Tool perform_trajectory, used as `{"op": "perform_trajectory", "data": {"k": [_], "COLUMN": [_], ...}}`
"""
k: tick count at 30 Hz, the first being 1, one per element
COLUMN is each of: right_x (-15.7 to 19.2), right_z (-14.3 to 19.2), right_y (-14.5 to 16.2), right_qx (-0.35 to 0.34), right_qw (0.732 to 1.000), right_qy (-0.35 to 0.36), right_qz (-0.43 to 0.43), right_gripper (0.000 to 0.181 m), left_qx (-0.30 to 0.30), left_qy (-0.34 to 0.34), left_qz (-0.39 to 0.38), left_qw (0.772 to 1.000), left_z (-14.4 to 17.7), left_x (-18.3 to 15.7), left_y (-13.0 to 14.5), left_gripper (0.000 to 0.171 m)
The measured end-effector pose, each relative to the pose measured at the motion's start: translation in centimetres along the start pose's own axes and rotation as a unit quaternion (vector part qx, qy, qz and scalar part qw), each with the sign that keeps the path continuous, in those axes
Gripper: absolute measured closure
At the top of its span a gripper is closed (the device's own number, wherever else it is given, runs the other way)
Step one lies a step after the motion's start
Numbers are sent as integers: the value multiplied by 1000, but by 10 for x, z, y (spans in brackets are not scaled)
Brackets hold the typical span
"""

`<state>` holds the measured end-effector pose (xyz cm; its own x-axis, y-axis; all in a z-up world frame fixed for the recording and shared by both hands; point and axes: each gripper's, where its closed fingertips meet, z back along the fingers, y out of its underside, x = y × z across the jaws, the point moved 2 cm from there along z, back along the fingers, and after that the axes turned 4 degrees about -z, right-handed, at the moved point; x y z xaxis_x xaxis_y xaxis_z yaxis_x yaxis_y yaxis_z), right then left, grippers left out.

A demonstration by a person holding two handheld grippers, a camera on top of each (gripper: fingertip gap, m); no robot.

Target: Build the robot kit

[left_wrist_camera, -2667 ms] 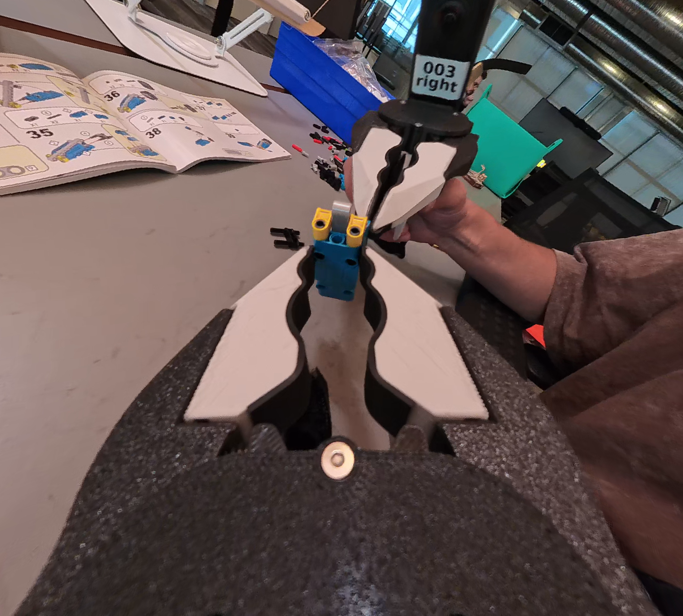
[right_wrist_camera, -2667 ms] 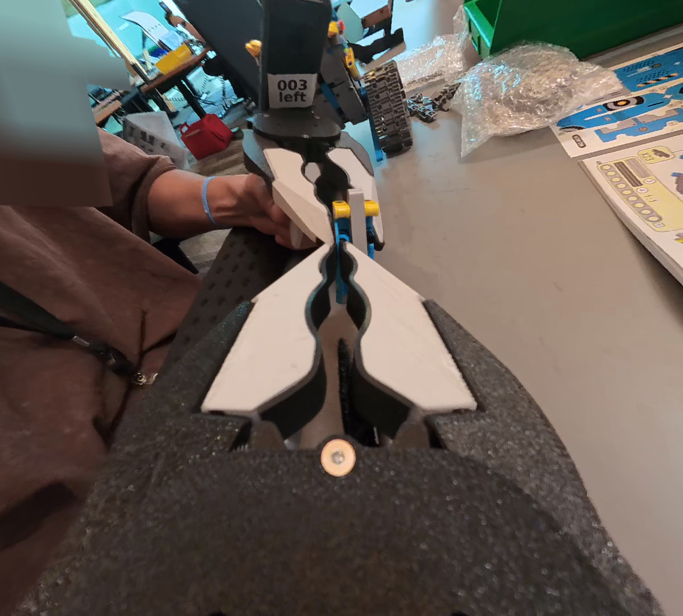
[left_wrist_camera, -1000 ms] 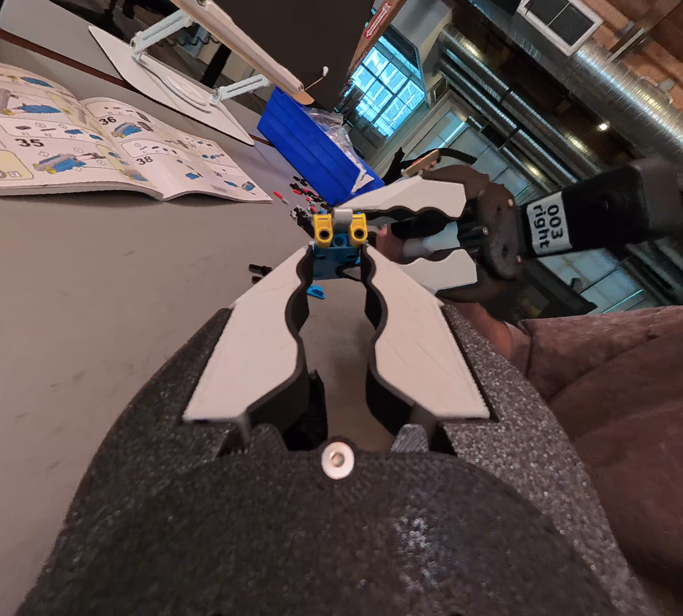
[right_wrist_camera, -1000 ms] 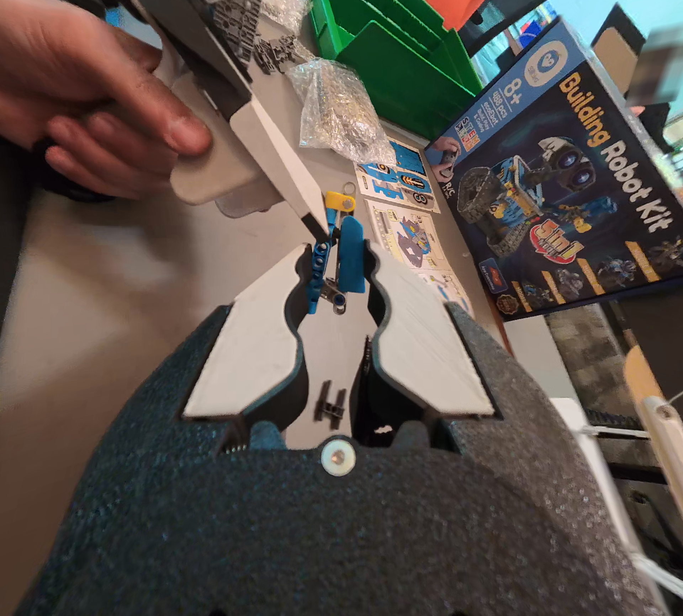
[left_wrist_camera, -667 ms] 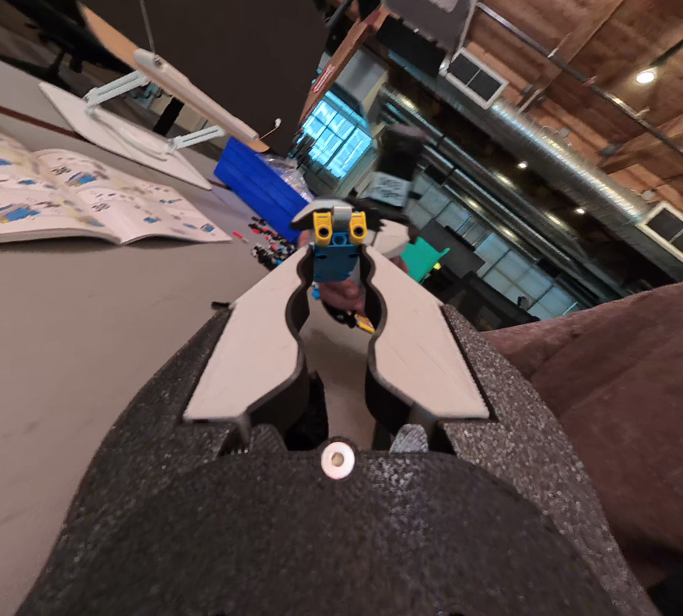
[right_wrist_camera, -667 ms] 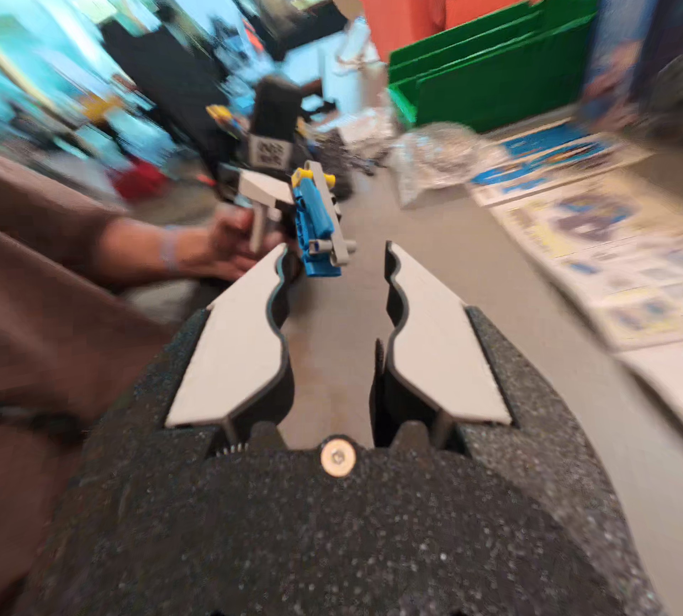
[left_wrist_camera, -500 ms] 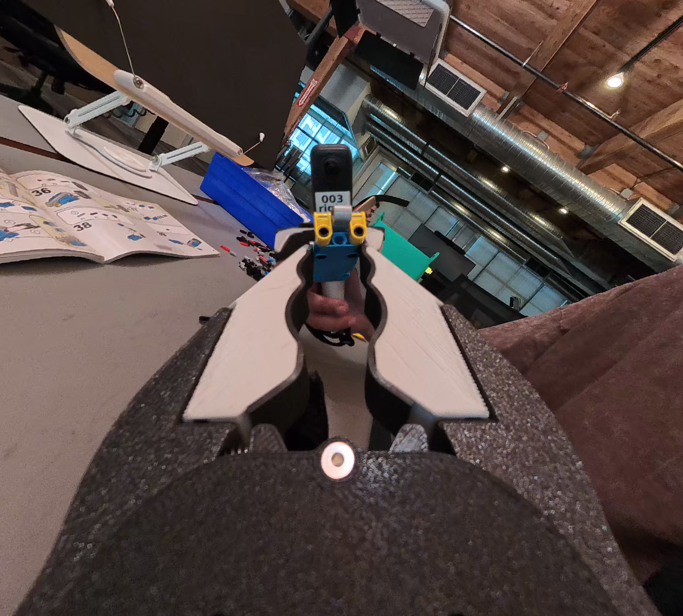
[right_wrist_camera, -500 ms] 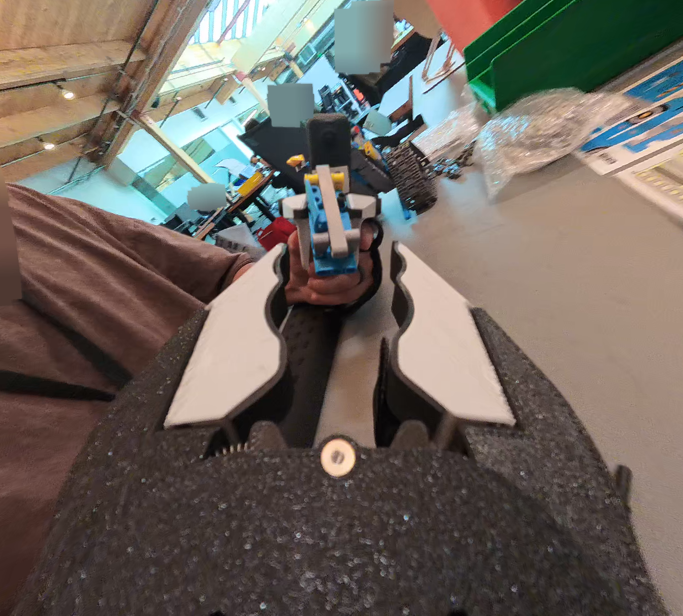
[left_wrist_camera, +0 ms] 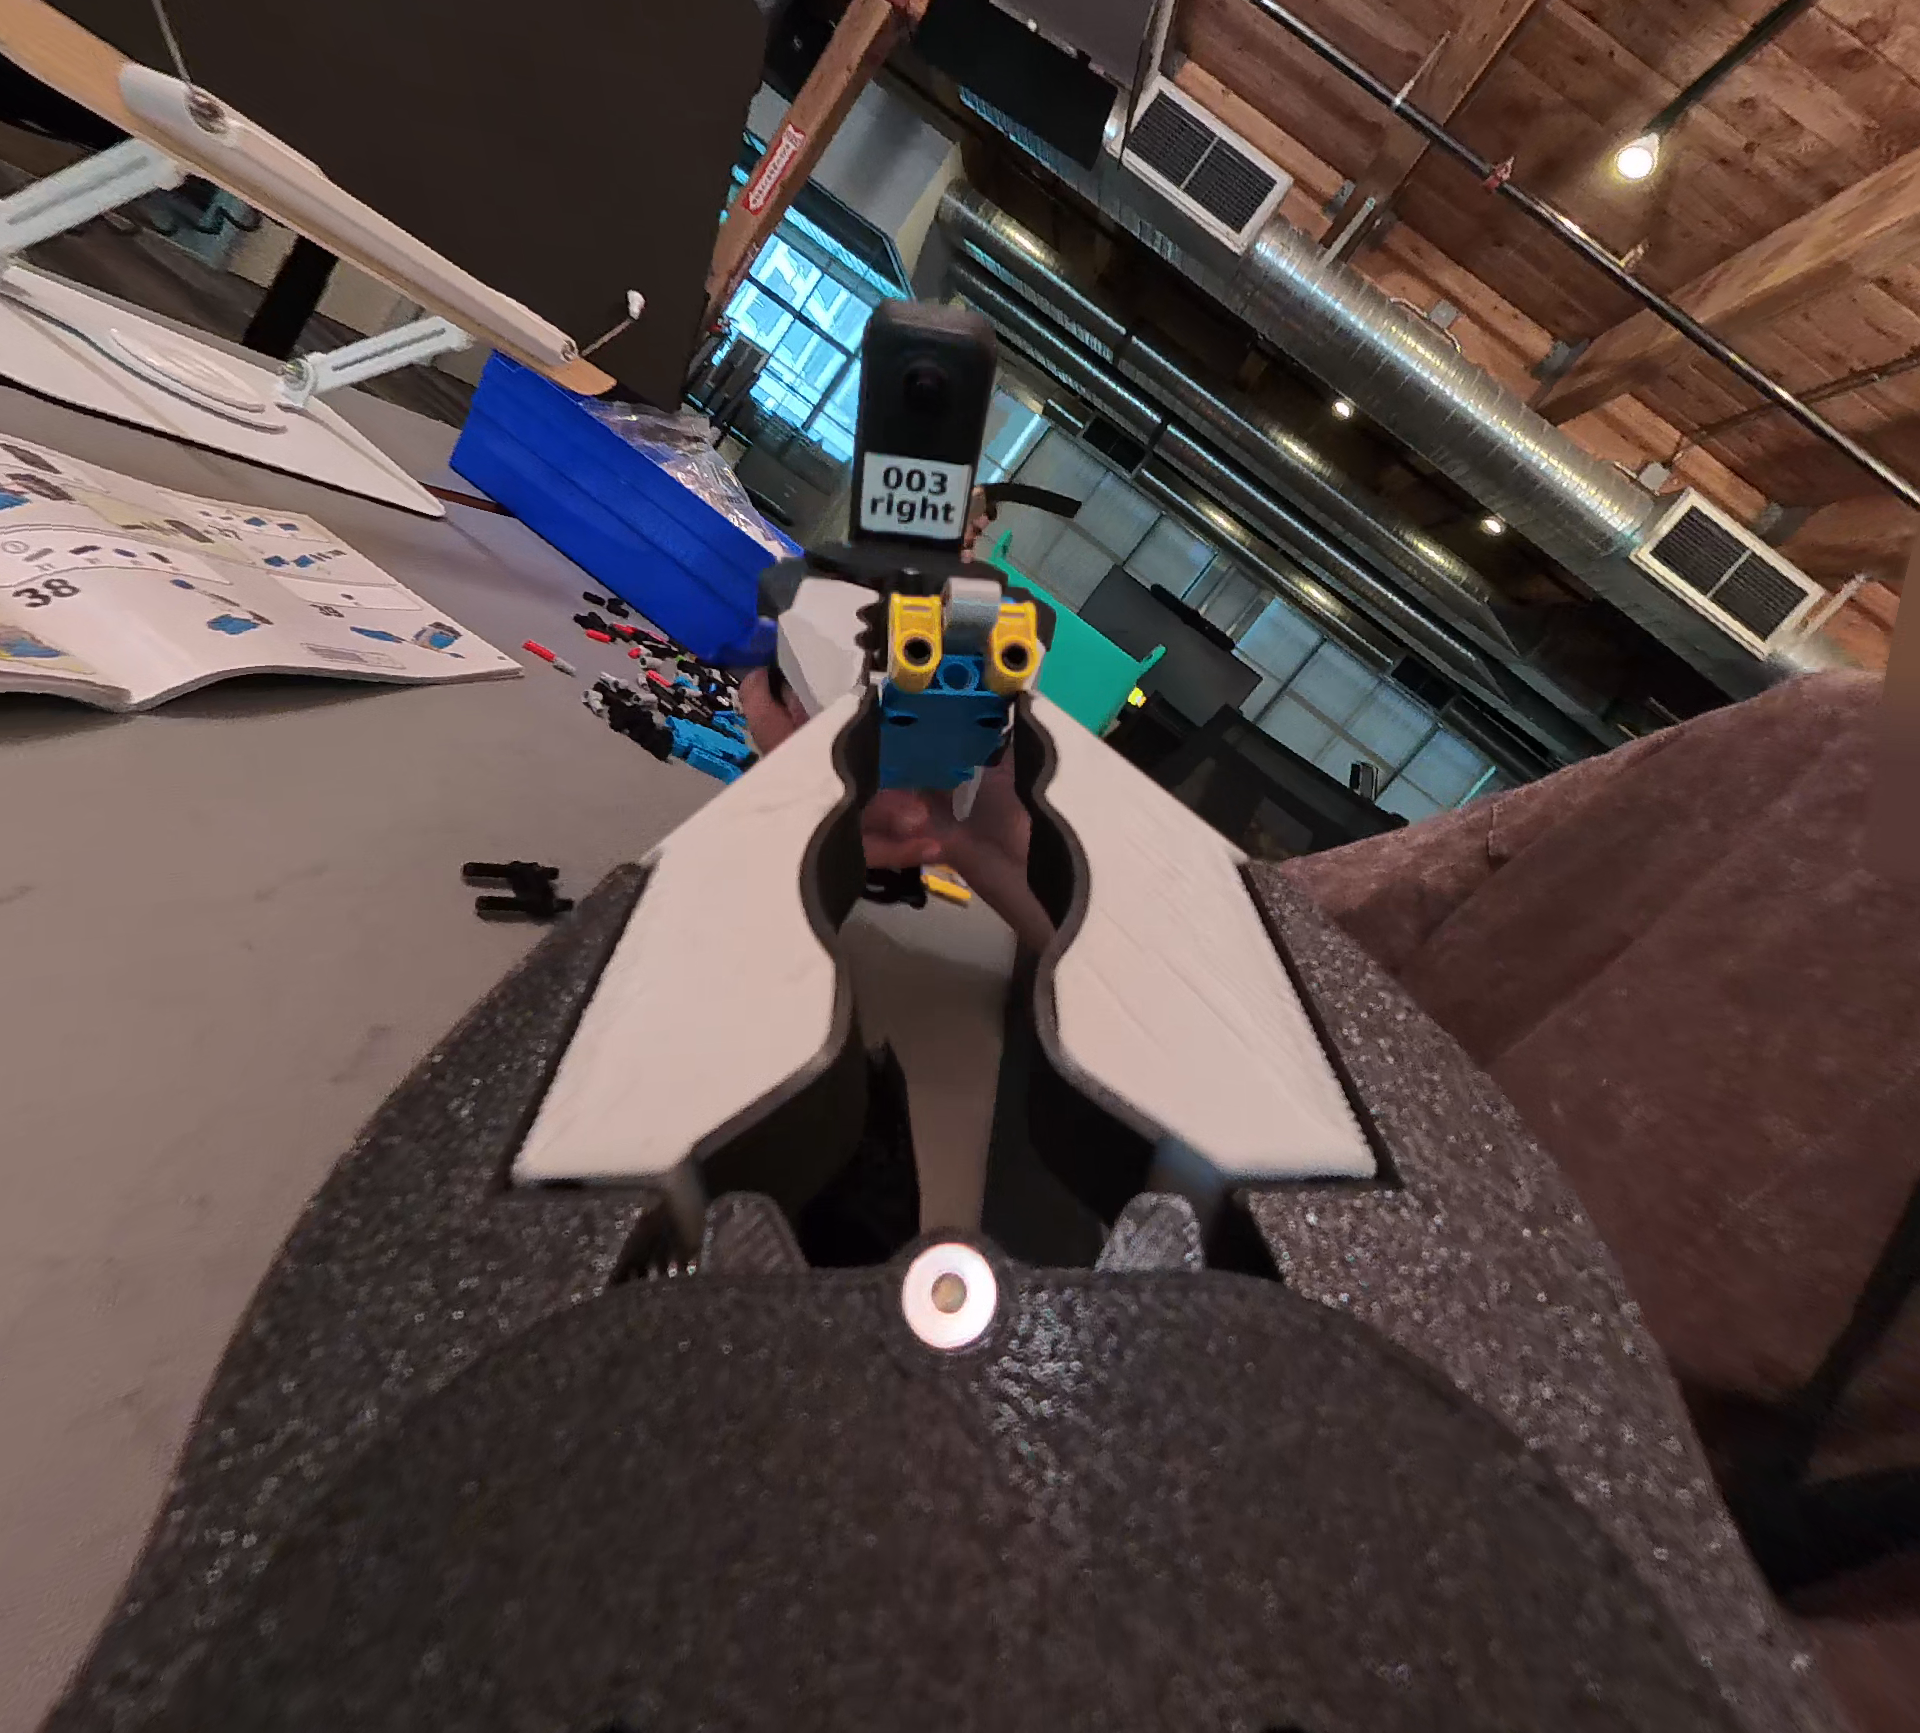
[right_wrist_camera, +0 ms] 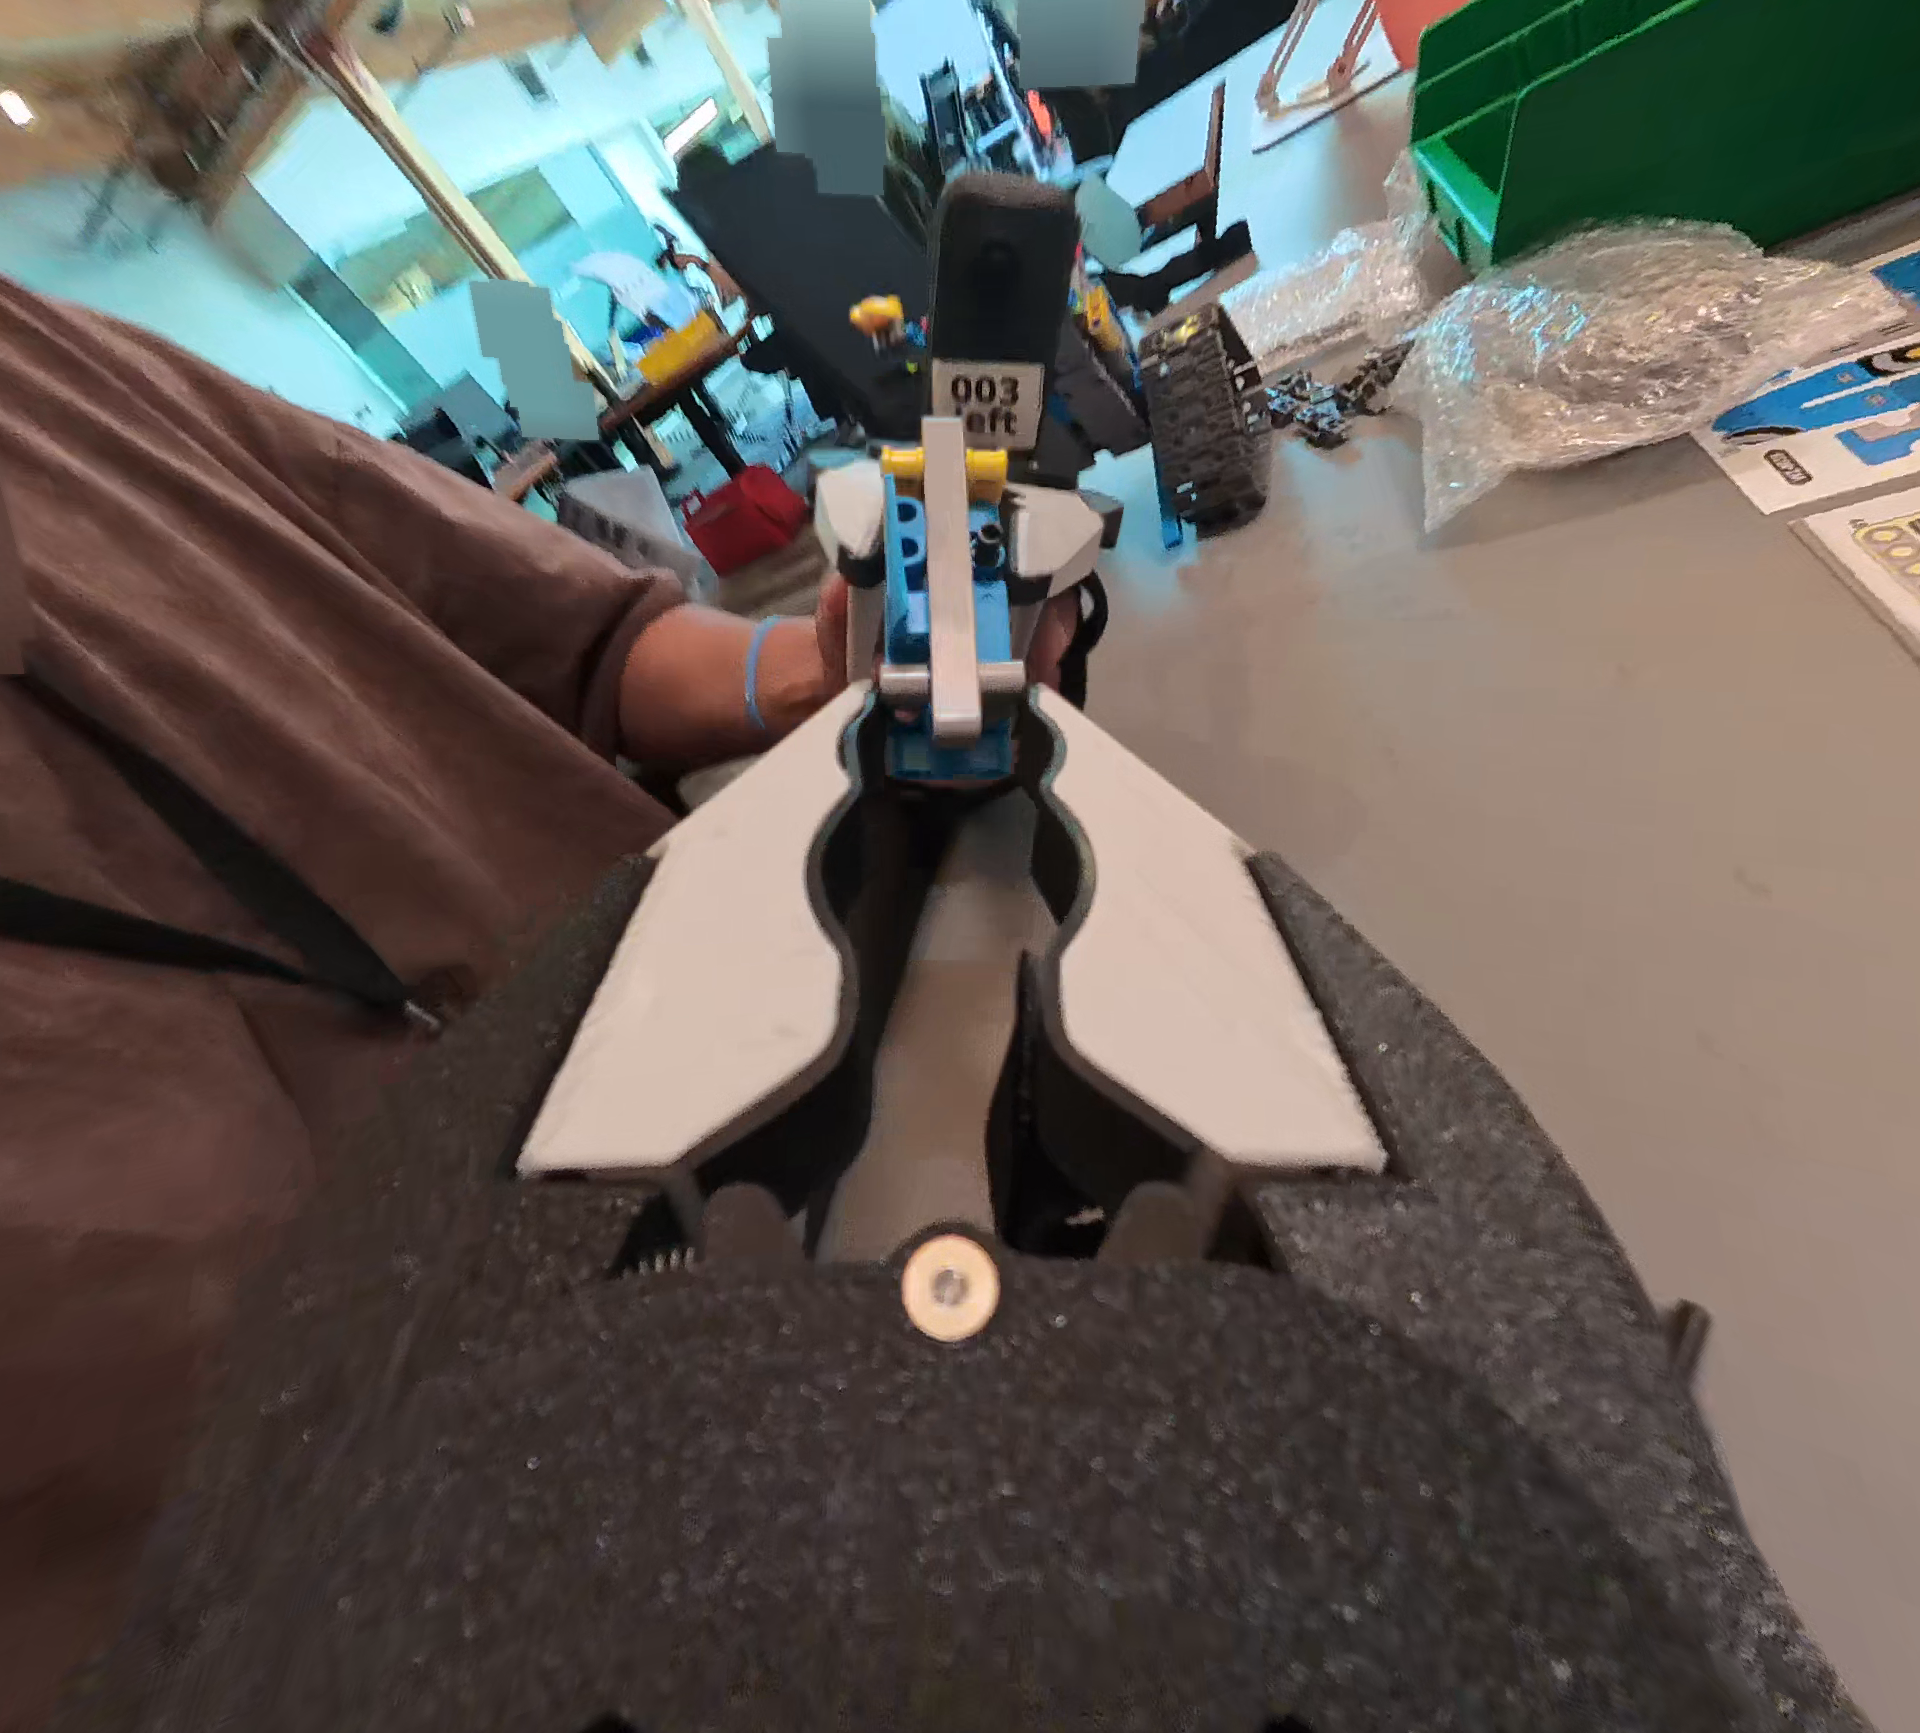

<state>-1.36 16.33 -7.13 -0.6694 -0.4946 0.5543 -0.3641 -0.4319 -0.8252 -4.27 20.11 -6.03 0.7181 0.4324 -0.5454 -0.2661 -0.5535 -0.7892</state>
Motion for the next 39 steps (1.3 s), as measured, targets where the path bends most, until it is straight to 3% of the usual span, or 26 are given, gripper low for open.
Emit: {"op": "perform_trajectory", "data": {"k": [7, 12, 28, 39], "right_x": [-1, 1, -2, 3], "right_z": [12, 17, 2, 24], "right_y": [16, 0, 2, 27], "right_qx": [84, 16, 5, 146], "right_qw": [995, 999, 1000, 982], "right_qy": [40, 17, 17, 76], "right_qz": [42, 30, 18, 97], "right_gripper": [157, 153, 156, 156], "left_qx": [47, 34, 46, 137], "left_qy": [-11, -11, -36, -37], "left_qz": [-11, -13, -41, -93], "left_qw": [999, 999, 997, 986], "left_z": [-8, -7, -8, -18], "left_x": [1, 1, 3, -1], "left_y": [15, 12, 15, 44], "left_gripper": [146, 148, 147, 148]}}
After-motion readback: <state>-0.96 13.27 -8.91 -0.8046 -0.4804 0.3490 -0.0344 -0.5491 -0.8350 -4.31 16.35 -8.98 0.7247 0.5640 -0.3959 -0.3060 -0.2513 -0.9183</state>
